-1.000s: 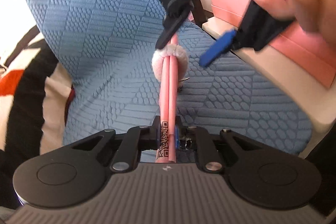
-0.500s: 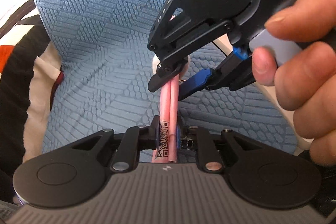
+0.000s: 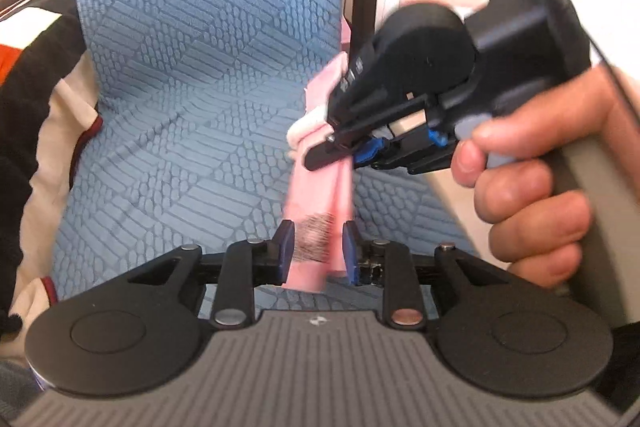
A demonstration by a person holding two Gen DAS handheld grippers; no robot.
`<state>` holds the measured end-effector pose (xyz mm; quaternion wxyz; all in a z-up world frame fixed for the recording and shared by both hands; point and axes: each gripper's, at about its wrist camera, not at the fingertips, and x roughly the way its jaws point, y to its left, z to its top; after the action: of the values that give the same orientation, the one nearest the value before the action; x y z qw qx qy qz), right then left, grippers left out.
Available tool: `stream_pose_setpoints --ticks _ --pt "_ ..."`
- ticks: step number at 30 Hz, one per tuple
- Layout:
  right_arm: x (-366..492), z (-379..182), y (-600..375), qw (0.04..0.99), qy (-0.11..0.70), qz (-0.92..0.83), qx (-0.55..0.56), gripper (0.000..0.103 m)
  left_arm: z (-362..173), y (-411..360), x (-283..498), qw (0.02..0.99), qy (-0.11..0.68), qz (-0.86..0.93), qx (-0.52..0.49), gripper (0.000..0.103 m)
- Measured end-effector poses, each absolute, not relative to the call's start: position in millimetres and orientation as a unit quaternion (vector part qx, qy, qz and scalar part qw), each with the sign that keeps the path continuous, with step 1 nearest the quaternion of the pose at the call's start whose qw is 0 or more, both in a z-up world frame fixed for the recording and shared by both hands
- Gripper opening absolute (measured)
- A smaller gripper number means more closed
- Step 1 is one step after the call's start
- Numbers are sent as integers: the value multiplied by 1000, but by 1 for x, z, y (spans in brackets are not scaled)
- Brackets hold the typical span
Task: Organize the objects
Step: 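Open the right tool and withdraw it from the tied pink bundle, then carry the tied pink bundle with the left tool over the pink box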
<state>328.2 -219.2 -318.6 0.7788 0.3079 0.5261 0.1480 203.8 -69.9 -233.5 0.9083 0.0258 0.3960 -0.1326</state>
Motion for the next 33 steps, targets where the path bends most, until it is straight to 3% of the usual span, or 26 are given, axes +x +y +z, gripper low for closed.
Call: stream_pose_setpoints --ticks 20,33 --pt "287 -282 -234 818 517 92 236 12 -226 -41 221 899 415 -131 -44 30" --pt "225 -225 -246 848 491 101 173 12 -178 -56 200 895 420 -132 -78 30"
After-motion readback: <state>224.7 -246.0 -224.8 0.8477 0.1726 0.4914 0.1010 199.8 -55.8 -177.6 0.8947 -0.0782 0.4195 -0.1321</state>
